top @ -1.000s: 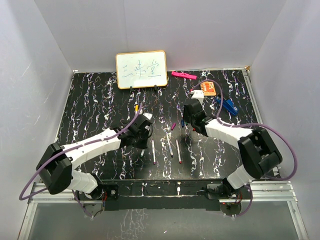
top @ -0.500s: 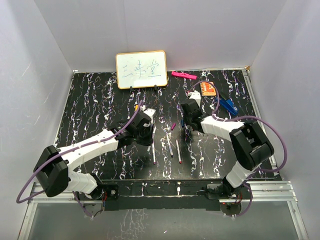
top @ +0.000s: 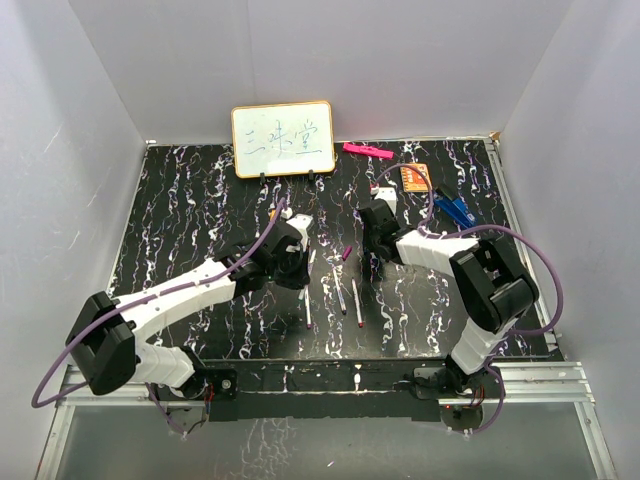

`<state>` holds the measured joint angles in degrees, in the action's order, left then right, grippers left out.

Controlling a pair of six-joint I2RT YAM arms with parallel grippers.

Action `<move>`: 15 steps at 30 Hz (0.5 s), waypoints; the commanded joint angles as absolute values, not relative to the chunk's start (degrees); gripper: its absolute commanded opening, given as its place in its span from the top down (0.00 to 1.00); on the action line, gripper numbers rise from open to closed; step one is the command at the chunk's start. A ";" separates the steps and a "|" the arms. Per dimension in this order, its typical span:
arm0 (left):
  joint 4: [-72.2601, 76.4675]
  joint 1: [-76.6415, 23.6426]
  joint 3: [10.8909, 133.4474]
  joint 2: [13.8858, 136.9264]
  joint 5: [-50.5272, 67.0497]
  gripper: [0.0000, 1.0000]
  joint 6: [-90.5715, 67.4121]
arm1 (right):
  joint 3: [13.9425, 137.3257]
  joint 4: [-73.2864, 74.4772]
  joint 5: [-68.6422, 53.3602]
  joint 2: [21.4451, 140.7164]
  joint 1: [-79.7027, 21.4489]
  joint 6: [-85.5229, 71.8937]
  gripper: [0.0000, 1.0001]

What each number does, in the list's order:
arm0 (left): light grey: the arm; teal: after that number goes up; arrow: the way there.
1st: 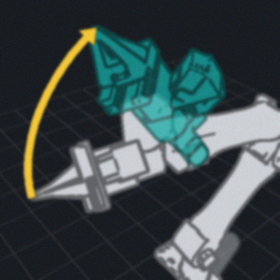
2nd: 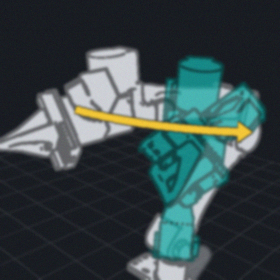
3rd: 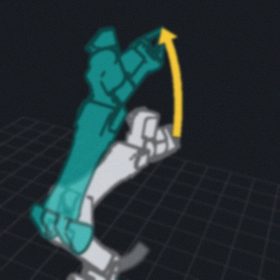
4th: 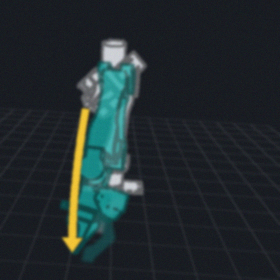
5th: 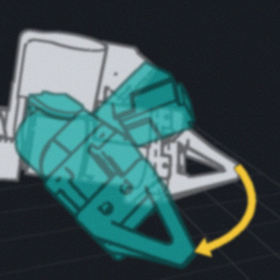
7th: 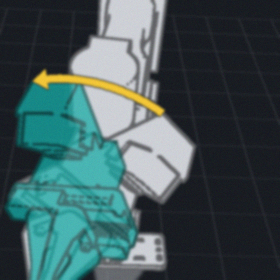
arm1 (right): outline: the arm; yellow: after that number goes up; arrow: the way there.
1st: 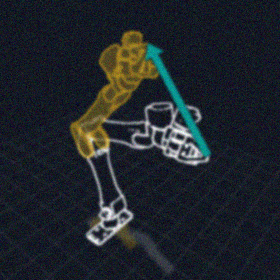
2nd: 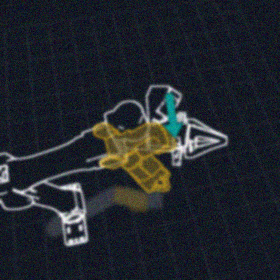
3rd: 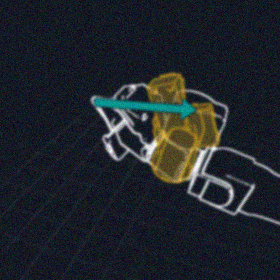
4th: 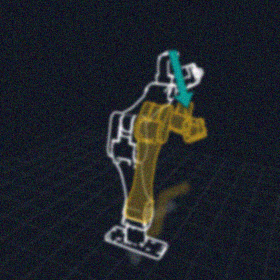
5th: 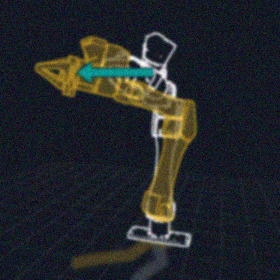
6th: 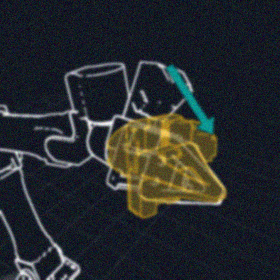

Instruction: Insert the pens into the pen caps

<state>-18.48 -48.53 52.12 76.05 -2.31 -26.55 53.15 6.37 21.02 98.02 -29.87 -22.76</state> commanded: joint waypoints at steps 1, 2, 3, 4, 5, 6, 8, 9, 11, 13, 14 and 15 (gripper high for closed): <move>-17.38 -48.29 52.12 73.05 -1.66 1.00 -25.93 | 56.28 5.43 21.36 98.97 -29.62 -22.89 0.71; -17.48 -48.31 52.14 73.10 -1.71 1.00 -25.93 | 56.37 5.45 21.42 99.16 -29.62 -22.94 0.71; -17.53 -48.34 52.01 73.06 -1.75 1.00 -26.00 | 56.45 5.45 21.49 99.36 -29.62 -22.94 0.71; -17.57 -48.27 51.95 72.97 -1.76 1.00 -26.01 | 56.51 5.49 21.57 99.40 -29.62 -22.98 0.71; -17.64 -48.29 51.94 73.00 -1.82 1.00 -26.02 | 56.70 5.53 21.67 99.40 -29.61 -22.97 0.71; -17.66 -48.32 51.88 72.88 -1.83 1.00 -26.05 | 56.78 5.60 21.70 99.40 -29.61 -22.94 0.71; -17.49 -48.32 51.73 72.74 -1.84 1.00 -26.23 | 57.01 5.71 21.77 101.38 -29.62 -23.08 0.71; -17.35 -48.34 51.66 72.59 -1.89 1.00 -26.27 | 57.08 5.79 21.91 101.77 -29.62 -23.08 0.71; -17.10 -48.33 51.39 72.40 -1.91 1.00 -26.40 | 57.24 5.95 22.28 102.18 -29.62 -23.18 0.72; -17.04 -48.29 51.29 72.31 -1.85 1.00 -26.45 | 57.24 5.98 22.56 102.39 -29.61 -23.35 0.72; -17.05 -48.33 51.18 72.32 -1.85 1.00 -26.46 | 57.23 5.98 22.60 102.45 -29.62 -23.38 0.72; -17.12 -48.34 51.13 72.35 -1.85 1.00 -26.46 | 57.23 5.98 22.71 102.48 -29.62 -23.46 0.72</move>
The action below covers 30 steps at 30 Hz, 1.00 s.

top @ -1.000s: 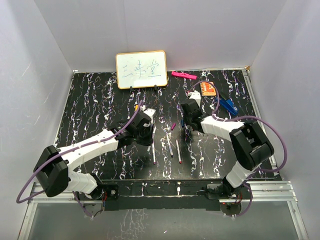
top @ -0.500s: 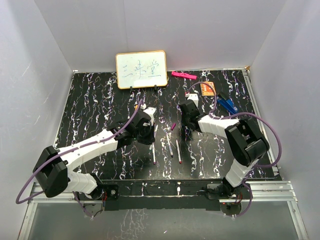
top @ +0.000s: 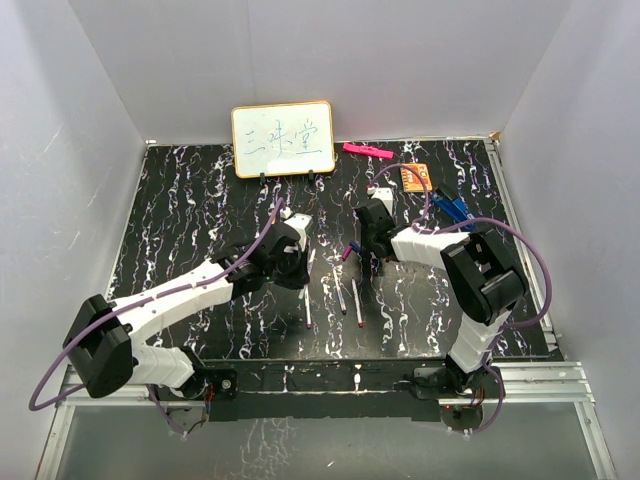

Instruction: Insert the pens into the pen caps

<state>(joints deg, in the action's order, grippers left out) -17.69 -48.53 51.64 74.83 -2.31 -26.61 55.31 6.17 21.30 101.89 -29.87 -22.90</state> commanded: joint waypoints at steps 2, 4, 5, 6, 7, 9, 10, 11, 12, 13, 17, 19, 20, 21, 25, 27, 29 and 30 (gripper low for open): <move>-17.22 -48.32 51.02 72.38 -1.87 1.00 -26.46 | 57.32 5.98 22.91 102.58 -29.62 -23.55 0.72; -17.31 -48.29 50.90 72.48 -1.93 1.00 -26.46 | 57.49 5.98 23.10 102.90 -29.62 -23.64 0.72; -17.31 -48.32 50.87 72.49 -1.98 1.00 -26.46 | 57.56 5.98 23.19 103.06 -29.62 -23.64 0.72; -17.31 -48.29 50.89 72.55 -1.94 1.00 -26.52 | 57.69 6.02 23.25 103.21 -29.62 -23.72 0.73; -17.31 -48.33 50.93 72.52 -1.93 1.00 -26.54 | 57.81 6.17 23.19 103.45 -29.54 -23.80 0.74; -17.11 -48.29 50.74 72.47 -1.87 1.00 -26.54 | 57.99 6.58 22.94 103.79 -29.49 -24.13 0.81; -16.87 -48.27 50.65 72.43 -1.86 1.00 -26.54 | 58.04 6.84 22.63 103.93 -29.48 -24.32 0.85; -16.69 -48.28 50.51 72.38 -1.85 1.00 -26.62 | 57.98 7.26 22.42 104.06 -29.48 -24.57 0.89; -16.43 -48.29 50.35 72.26 -1.80 1.00 -26.67 | 57.91 7.70 22.15 104.19 -29.52 -24.93 0.94; -16.12 -48.28 50.17 72.23 -1.72 1.00 -26.72 | 57.63 8.07 21.96 104.14 -29.49 -25.29 0.97; -15.08 -48.33 49.71 71.81 -1.03 1.00 -26.69 | 56.38 9.22 21.51 104.15 -29.53 -26.32 1.00; -14.80 -48.32 49.57 71.68 -0.75 1.00 -26.46 | 56.25 9.52 21.29 104.03 -29.51 -26.44 1.00; -14.50 -48.28 49.53 71.65 -0.64 1.00 -26.46 | 56.24 9.64 21.21 103.70 -29.53 -26.45 1.00; -14.24 -48.30 49.50 71.70 -0.50 1.00 -26.43 | 56.41 9.64 21.18 103.18 -29.53 -26.38 1.00; -11.80 -48.33 48.37 71.00 0.15 1.00 -26.49 | 57.20 9.12 19.37 100.26 -29.51 -25.88 1.00; -10.35 -48.32 47.88 70.47 0.71 1.00 -26.27 | 57.09 7.34 16.83 96.14 -29.53 -25.31 1.00; -8.99 -48.34 47.33 70.26 0.78 1.00 -26.06 | 56.29 4.76 13.36 92.45 -29.53 -24.90 1.00; -8.12 -48.31 47.05 70.22 1.03 1.00 -25.91 | 55.78 3.27 11.33 90.61 -29.53 -24.88 1.00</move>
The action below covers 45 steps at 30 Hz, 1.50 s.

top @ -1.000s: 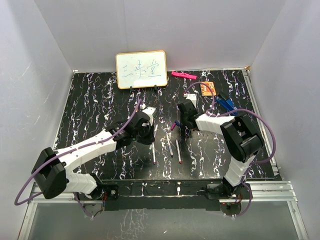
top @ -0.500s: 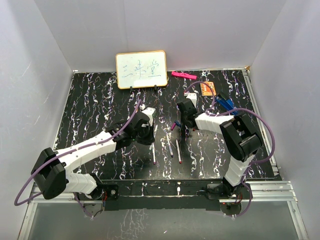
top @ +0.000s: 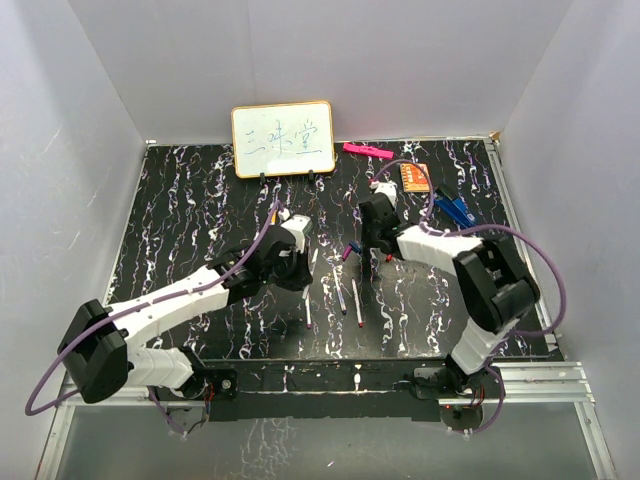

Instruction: Insert the pens into the pen caps

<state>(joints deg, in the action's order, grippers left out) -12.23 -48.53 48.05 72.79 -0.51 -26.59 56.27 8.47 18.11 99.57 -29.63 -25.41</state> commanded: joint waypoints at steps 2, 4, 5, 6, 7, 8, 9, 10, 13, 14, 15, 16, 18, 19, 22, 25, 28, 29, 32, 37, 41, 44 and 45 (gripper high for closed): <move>-6.19 -48.33 46.43 70.16 1.98 1.00 -25.41 | 54.10 -0.22 6.22 86.01 -29.51 -25.14 1.00; -2.79 -48.28 45.38 69.61 3.48 1.00 -25.57 | 51.41 -5.10 1.59 81.64 -29.53 -25.92 1.00; -0.84 -48.33 44.73 69.24 4.37 1.00 -25.99 | 49.72 -8.06 -0.59 79.46 -29.53 -26.64 1.00; 1.42 -48.28 44.01 68.90 5.33 1.00 -26.46 | 47.66 -11.32 -2.48 76.99 -29.49 -27.43 1.00; 3.68 -48.29 43.43 68.60 6.42 1.00 -26.91 | 45.42 -14.76 -3.97 74.65 -29.57 -28.40 1.00; 5.91 -48.26 42.84 68.35 7.36 1.00 -27.41 | 43.25 -18.17 -5.02 72.43 -29.54 -29.42 1.00; 7.84 -48.23 42.47 68.22 8.12 1.00 -27.99 | 41.10 -21.74 -5.91 70.26 -29.53 -30.25 1.00; 9.33 -48.26 42.33 68.33 8.87 1.00 -28.35 | 38.92 -24.48 -6.59 68.35 -29.53 -30.89 1.00; 12.01 -48.27 42.88 69.17 11.00 1.00 -29.01 | 36.10 -28.65 -7.34 64.25 -29.53 -31.54 1.00; 12.96 -48.32 43.10 69.47 11.94 1.00 -29.20 | 35.56 -29.60 -7.71 63.44 -29.51 -31.63 1.00; 13.98 -48.27 43.16 69.65 13.14 1.00 -29.50 | 34.92 -30.45 -8.26 62.86 -29.52 -31.75 1.00; 15.45 -48.33 43.15 69.91 14.09 1.00 -29.99 | 34.29 -31.98 -8.85 62.42 -29.53 -31.97 1.00; 18.25 -48.30 42.90 70.40 16.43 1.00 -30.85 | 32.93 -34.98 -10.09 61.73 -29.53 -32.98 1.00; 19.35 -48.33 42.89 70.66 17.34 1.00 -31.31 | 32.04 -36.98 -10.56 61.37 -29.53 -33.63 1.00; 21.82 -48.26 42.37 71.28 18.66 1.00 -32.42 | 29.21 -43.60 -10.96 60.29 -29.53 -35.88 1.00; 24.68 -48.33 41.25 71.16 19.17 1.00 -33.66 | 27.41 -47.70 -10.31 59.85 -29.62 -37.52 1.00; 25.90 -48.27 41.04 71.39 19.20 1.00 -34.20 | 26.24 -51.33 -9.55 59.93 -29.62 -39.12 1.00; 25.99 -48.28 41.11 71.56 19.24 1.00 -34.31 | 26.00 -52.13 -9.13 59.88 -29.63 -39.56 1.00; 26.34 -48.34 41.36 72.06 19.45 1.00 -34.43 | 25.50 -53.92 -8.19 60.06 -29.75 -40.57 1.00; 26.24 -48.33 41.25 72.08 19.10 1.00 -34.44 | 25.83 -54.32 -8.25 60.44 -29.93 -41.19 1.00; 26.55 -48.32 41.24 71.96 18.92 1.00 -34.42 | 25.50 -54.73 -8.65 60.96 -30.20 -41.61 1.00; 26.68 -48.28 41.19 71.82 18.60 1.00 -34.37 | 25.32 -54.84 -8.79 61.41 -30.53 -41.91 1.00; 26.76 -48.27 41.22 71.74 18.47 1.00 -34.44 | 25.17 -54.96 -8.79 61.43 -30.62 -41.86 1.00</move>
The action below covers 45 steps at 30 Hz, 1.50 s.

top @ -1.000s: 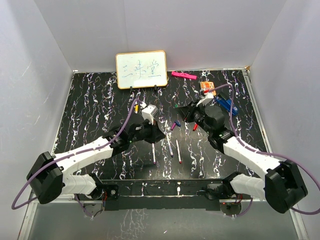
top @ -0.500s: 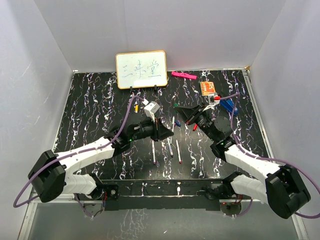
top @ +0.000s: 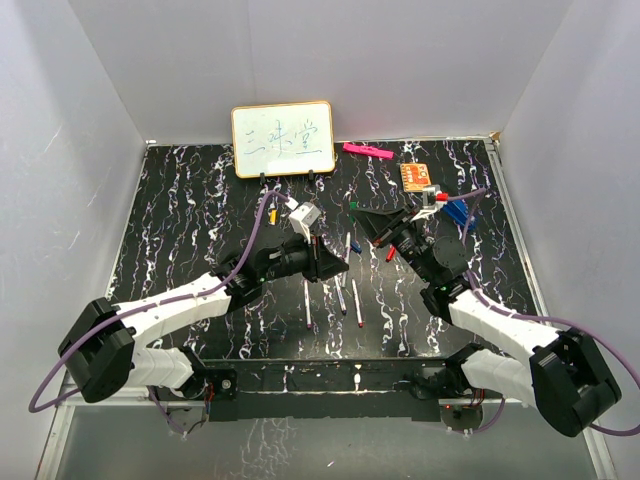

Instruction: Insert the pens into the pen caps

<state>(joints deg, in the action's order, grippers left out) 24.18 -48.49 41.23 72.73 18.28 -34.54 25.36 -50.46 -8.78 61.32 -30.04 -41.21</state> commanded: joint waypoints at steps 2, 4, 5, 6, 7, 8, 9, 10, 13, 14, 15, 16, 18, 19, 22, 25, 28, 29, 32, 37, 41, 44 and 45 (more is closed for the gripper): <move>27.04 -48.28 41.06 71.52 18.24 1.00 -34.50 | 24.80 -55.27 -8.67 61.41 -30.76 -41.84 1.00; 27.30 -48.30 41.05 71.29 17.99 1.00 -34.55 | 24.70 -55.28 -8.53 61.43 -30.97 -41.84 1.00; 27.44 -48.32 40.97 71.16 17.82 1.00 -34.54 | 24.70 -55.28 -8.55 61.46 -31.06 -41.77 1.00; 27.57 -48.30 41.02 71.15 17.72 1.00 -34.61 | 24.69 -55.28 -8.55 61.52 -31.14 -41.75 1.00; 27.67 -48.26 40.92 71.10 17.60 1.00 -34.69 | 24.70 -55.28 -8.54 61.59 -31.24 -41.61 1.00; 27.87 -48.32 40.83 70.95 17.50 1.00 -34.70 | 24.70 -55.27 -8.53 61.56 -31.28 -41.55 1.00; 28.13 -48.34 40.77 70.89 17.49 1.00 -34.76 | 24.70 -55.28 -8.53 61.61 -31.37 -41.43 1.00; 28.31 -48.31 40.66 70.79 17.37 1.00 -34.84 | 24.65 -55.28 -8.40 61.59 -31.33 -41.37 1.00; 28.73 -48.32 40.45 70.43 17.18 1.00 -34.94 | 24.61 -55.20 -8.19 61.61 -31.46 -41.14 1.00; 28.62 -48.30 40.52 70.43 17.11 1.00 -34.85 | 24.61 -55.20 -8.18 61.62 -31.46 -41.08 1.00; 28.57 -48.24 40.52 70.39 17.14 1.00 -34.81 | 24.60 -55.24 -8.17 61.73 -31.41 -41.09 1.00; 28.60 -48.31 40.47 70.47 17.06 1.00 -34.82 | 24.65 -55.27 -8.17 61.73 -31.49 -41.05 1.00; 28.62 -48.31 40.42 70.58 16.89 1.00 -34.89 | 24.70 -55.35 -8.26 61.95 -31.55 -41.05 1.00; 28.78 -48.27 40.35 70.66 16.88 1.00 -34.96 | 24.65 -55.48 -8.34 62.04 -31.60 -41.19 1.00; 28.99 -48.27 40.30 70.87 16.85 1.00 -34.97 | 24.61 -55.46 -8.44 62.14 -31.71 -41.21 1.00; 29.05 -48.31 40.42 70.85 16.62 1.00 -35.02 | 24.57 -55.38 -8.53 62.35 -31.81 -41.24 1.00; 29.24 -48.30 40.66 71.05 16.59 1.00 -34.89 | 24.36 -55.52 -8.66 62.50 -31.93 -41.29 1.00; 29.19 -48.31 40.75 71.16 16.61 1.00 -34.94 | 24.23 -55.61 -8.62 62.57 -32.05 -41.37 1.00; 29.26 -48.26 40.71 71.37 16.55 1.00 -34.98 | 24.08 -55.90 -8.70 62.72 -32.33 -41.47 1.00; 29.63 -48.26 40.63 71.07 15.82 1.00 -35.15 | 23.74 -55.99 -8.61 62.75 -32.82 -41.40 1.00; 30.28 -48.23 40.01 70.16 14.53 1.00 -35.52 | 23.35 -56.12 -8.62 62.74 -33.10 -41.46 1.00; 30.48 -48.24 39.50 69.51 13.40 1.00 -35.74 | 23.13 -56.17 -8.54 62.67 -33.24 -41.43 1.00; 30.64 -48.27 39.24 69.21 13.13 1.00 -35.81 | 23.12 -56.16 -8.53 62.62 -33.24 -41.37 1.00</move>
